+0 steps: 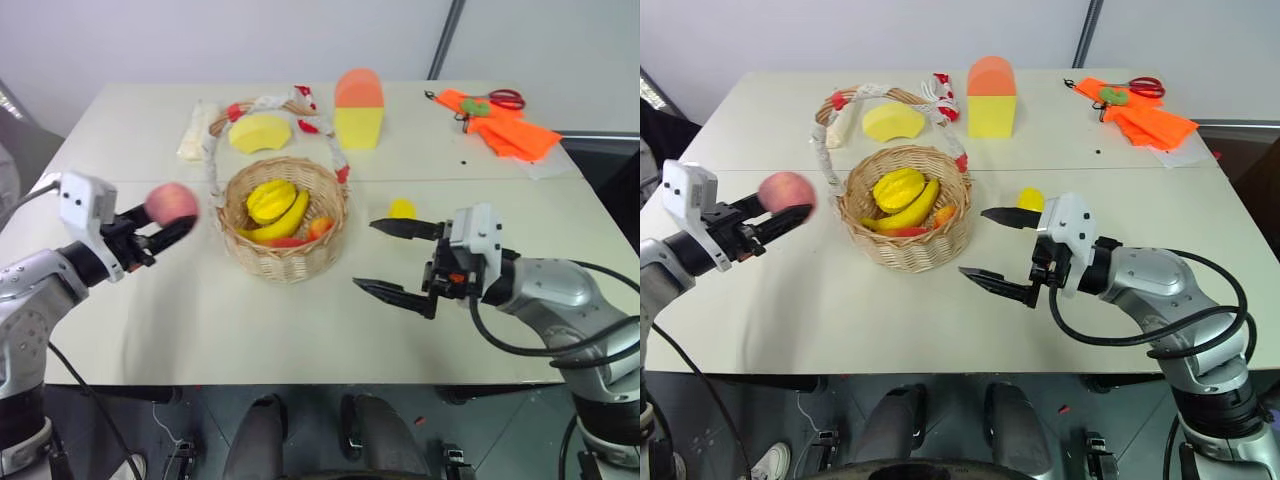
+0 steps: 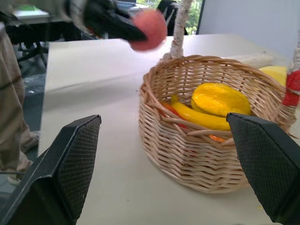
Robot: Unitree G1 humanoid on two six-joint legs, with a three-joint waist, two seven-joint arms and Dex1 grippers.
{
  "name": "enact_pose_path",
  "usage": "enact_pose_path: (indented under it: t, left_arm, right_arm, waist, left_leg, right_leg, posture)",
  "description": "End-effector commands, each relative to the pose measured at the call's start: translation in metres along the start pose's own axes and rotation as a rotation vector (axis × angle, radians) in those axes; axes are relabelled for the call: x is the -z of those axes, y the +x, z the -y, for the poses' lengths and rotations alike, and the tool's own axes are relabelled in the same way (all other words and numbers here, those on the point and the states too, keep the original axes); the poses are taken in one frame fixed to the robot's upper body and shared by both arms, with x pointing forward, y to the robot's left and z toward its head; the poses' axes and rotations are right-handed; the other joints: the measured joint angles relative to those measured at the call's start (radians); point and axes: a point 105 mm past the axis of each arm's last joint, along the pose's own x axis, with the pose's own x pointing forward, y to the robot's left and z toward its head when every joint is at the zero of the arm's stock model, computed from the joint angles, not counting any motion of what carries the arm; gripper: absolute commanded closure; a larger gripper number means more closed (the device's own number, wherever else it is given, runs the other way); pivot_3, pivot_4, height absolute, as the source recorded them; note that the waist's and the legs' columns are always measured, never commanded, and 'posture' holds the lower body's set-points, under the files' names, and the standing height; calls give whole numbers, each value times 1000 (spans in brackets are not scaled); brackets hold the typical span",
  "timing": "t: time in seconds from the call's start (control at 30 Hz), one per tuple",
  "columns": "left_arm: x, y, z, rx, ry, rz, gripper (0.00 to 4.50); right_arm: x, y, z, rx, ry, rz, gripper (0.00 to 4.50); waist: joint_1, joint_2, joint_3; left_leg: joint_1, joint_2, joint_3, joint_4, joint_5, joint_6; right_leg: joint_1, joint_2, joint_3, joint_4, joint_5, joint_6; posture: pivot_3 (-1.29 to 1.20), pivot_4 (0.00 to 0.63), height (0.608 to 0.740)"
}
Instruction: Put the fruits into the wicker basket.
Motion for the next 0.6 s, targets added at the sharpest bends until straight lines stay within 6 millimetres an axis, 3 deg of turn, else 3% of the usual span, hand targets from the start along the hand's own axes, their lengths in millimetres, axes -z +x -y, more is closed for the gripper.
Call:
enact_pose_path:
  t: [0.03,0.27,0.33,0.4,0.6]
  left_arm:
    - [-12,21,24,86,51,8,1887]
    - [8,73,21,54,102,-49,1887]
    - [10,79,18,49,105,-36,952]
    - [6,80,16,51,95,-4,47]
    - [6,57,31,188,100,51,47]
  right_arm:
    - [-9,-1,9,20,-45,27,0]
    - [-2,6,32,143,-55,12,0]
    - [8,4,45,233,-56,-24,0]
    - [17,1,59,323,-53,-58,0]
    - [46,-6,104,645,39,-147,0]
  waist:
    - [-1,0,0]
    - [-8,0,0]
    - [-10,0,0]
    - [-13,0,0]
    - [-31,0,0]
  left_leg:
    - [0,0,0,2,0,0]
    - [0,0,5,4,0,1]
    - [0,0,5,4,0,1]
    - [-1,0,5,2,0,1]
    - [0,1,6,2,0,1]
  right_leg:
    - [1,0,0,0,0,0]
    - [1,2,2,0,3,1]
    - [0,3,2,1,5,2]
    - [-1,3,3,1,5,3]
    - [-3,3,4,3,5,4]
  posture:
    - [0,150,740]
    - [0,150,740]
    - [0,150,740]
    - [0,150,740]
    - [0,150,740]
